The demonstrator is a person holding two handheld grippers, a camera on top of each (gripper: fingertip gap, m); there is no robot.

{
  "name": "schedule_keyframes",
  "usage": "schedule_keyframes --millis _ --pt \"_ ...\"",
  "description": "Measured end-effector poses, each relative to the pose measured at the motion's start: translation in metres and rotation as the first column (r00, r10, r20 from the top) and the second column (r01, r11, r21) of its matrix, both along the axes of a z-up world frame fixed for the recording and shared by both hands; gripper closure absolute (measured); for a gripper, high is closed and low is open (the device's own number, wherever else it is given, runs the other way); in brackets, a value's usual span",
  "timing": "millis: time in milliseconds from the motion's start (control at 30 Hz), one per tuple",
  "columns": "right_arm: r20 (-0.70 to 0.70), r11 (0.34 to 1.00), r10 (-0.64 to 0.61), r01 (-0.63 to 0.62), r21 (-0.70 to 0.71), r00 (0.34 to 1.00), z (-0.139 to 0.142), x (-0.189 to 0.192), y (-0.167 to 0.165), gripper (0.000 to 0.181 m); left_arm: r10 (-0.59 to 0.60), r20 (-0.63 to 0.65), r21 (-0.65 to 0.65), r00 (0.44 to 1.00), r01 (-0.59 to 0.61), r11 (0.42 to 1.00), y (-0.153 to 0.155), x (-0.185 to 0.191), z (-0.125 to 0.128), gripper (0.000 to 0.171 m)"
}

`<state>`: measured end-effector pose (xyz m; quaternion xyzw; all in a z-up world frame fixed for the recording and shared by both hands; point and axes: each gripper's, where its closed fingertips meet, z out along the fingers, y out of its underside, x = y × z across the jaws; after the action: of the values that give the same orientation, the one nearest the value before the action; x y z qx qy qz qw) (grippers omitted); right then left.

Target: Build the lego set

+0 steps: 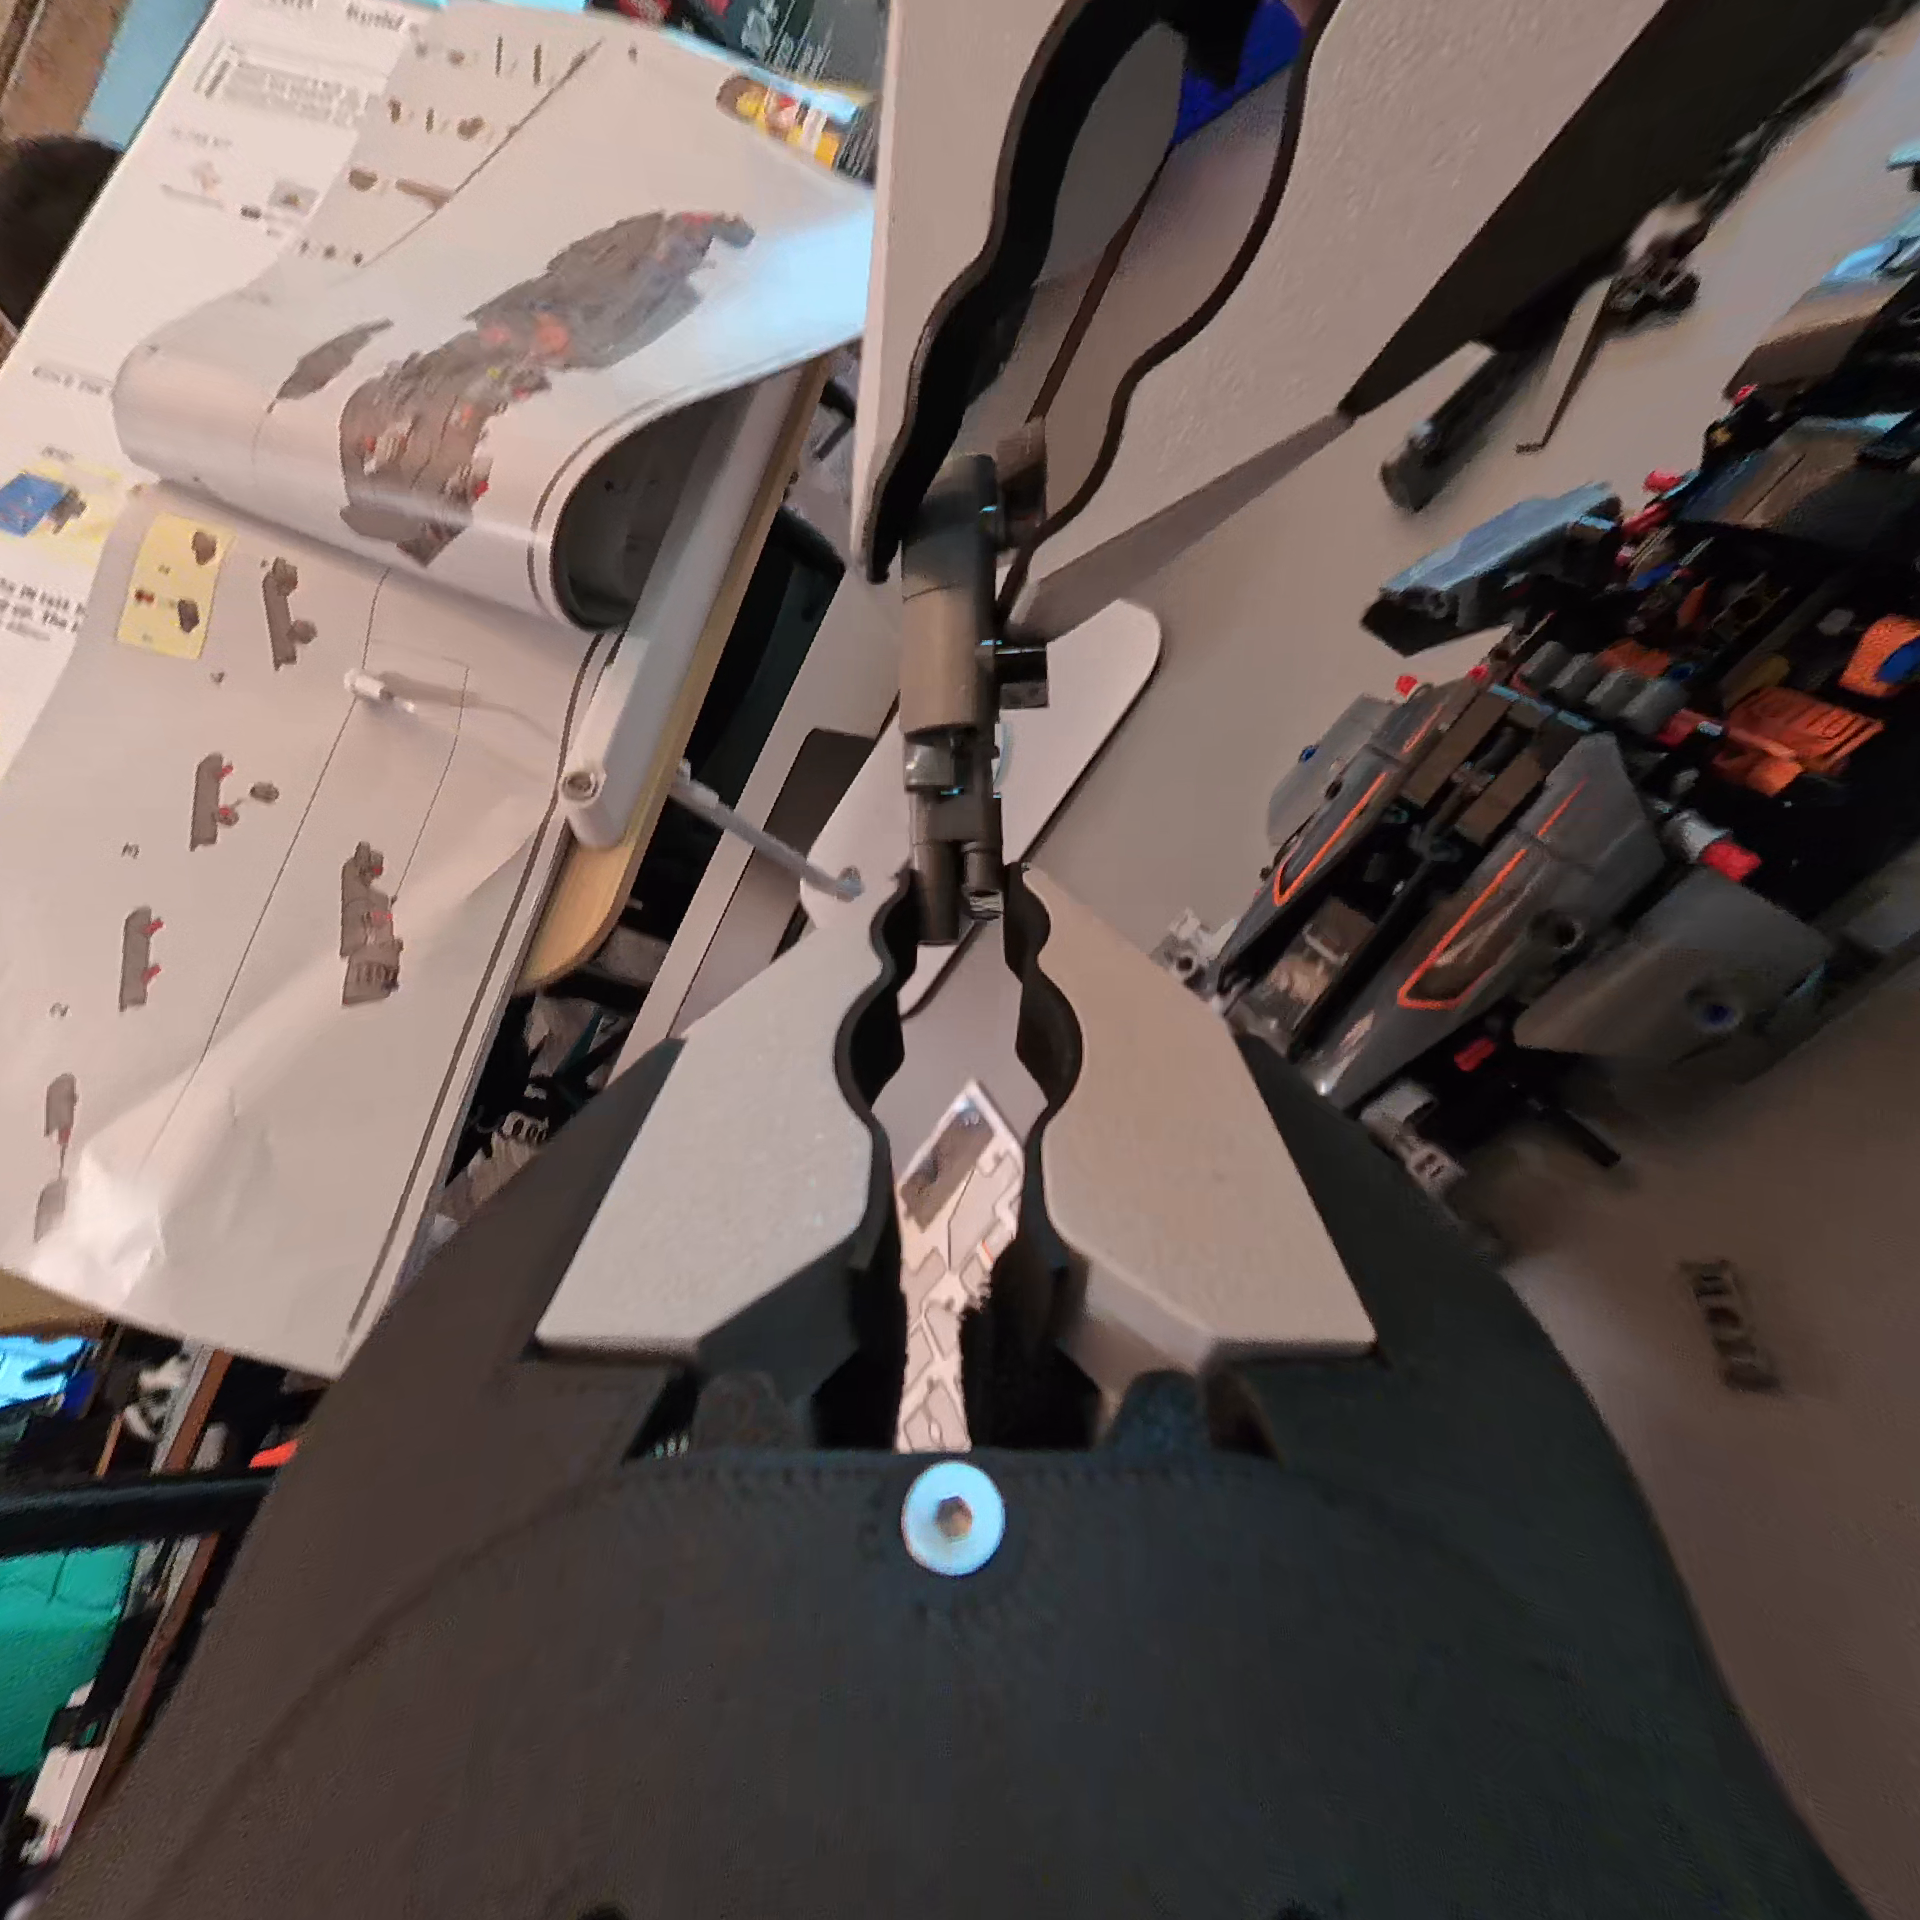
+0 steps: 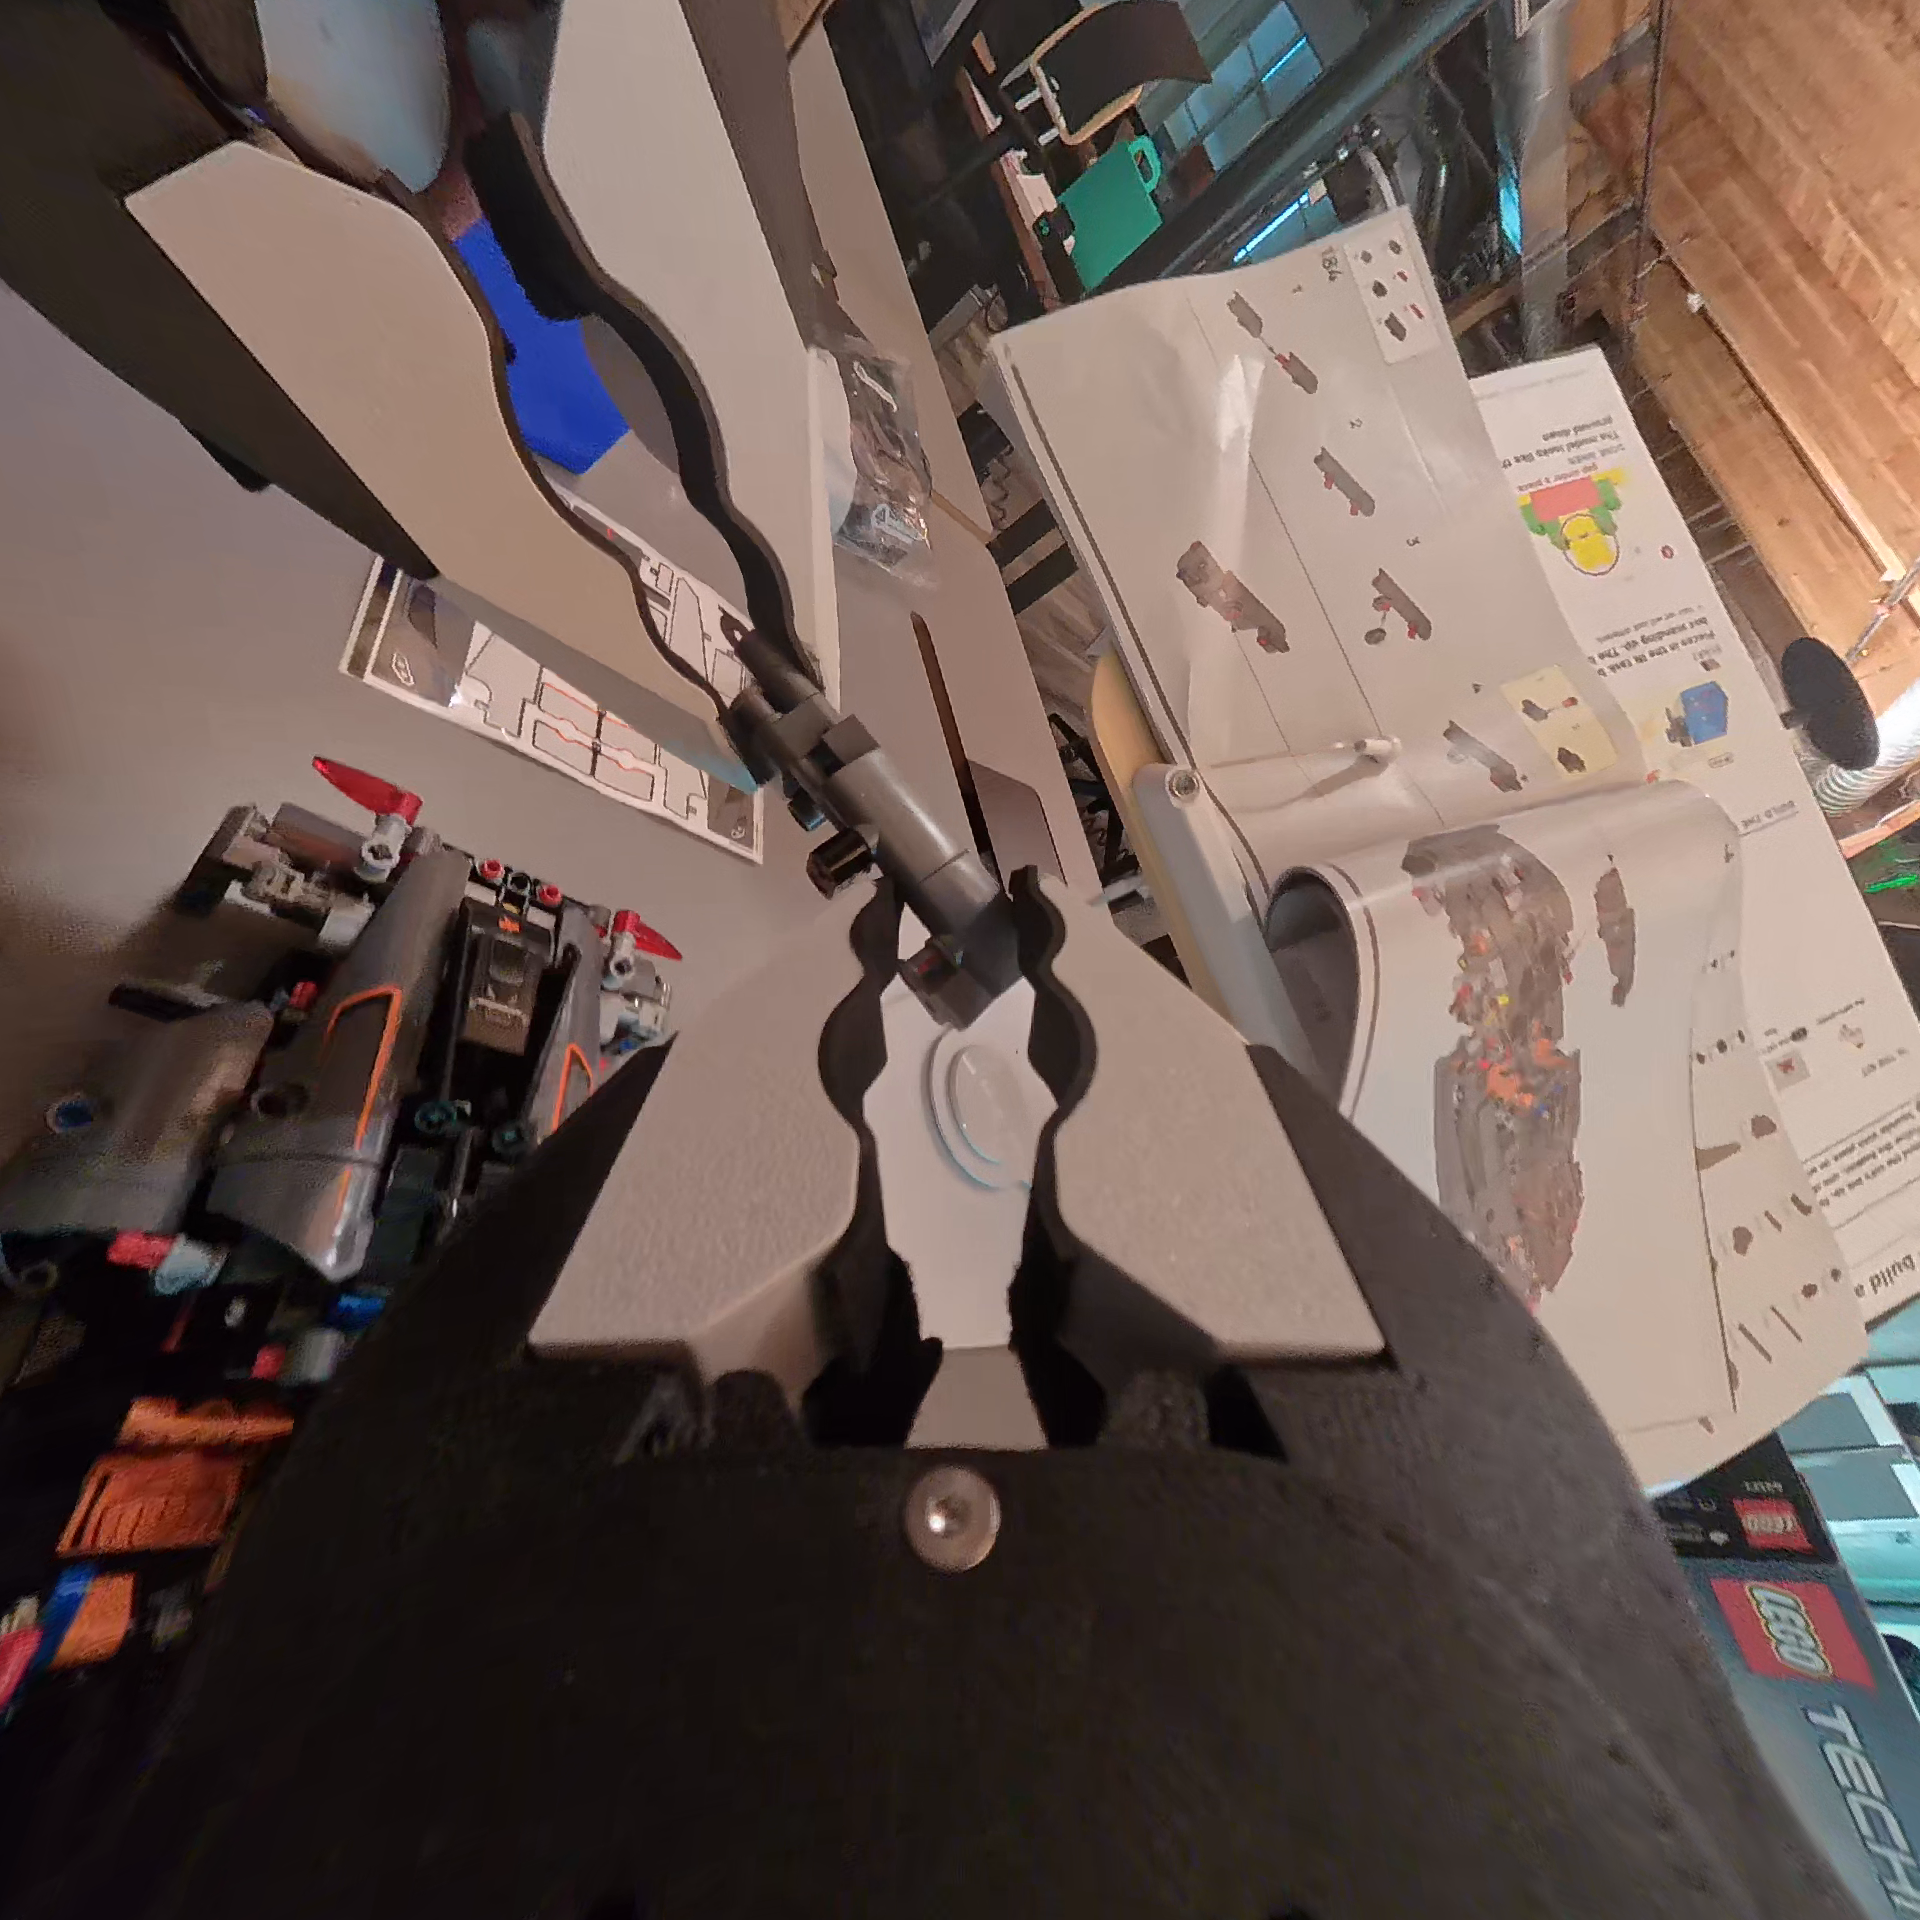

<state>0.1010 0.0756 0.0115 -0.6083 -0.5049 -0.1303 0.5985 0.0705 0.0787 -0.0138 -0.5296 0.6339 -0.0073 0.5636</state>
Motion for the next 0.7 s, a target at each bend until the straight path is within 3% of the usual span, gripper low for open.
schedule_keyframes --millis 367,700 --pt "-0.075 0.996 -0.043 0.037 -0.080 0.996 0.007 0.067 -0.002 0.161 -0.192 -0.031 -0.019 0.981 0.192 0.981 -0.003 0.066 0.012 0.158" --pt "-0.117 0.987 -0.023 0.004 -0.164 0.993 -0.015 0.076 0.001 0.163 -0.238 -0.049 -0.079 0.970 0.234 0.969 0.001 0.077 -0.006 0.157"
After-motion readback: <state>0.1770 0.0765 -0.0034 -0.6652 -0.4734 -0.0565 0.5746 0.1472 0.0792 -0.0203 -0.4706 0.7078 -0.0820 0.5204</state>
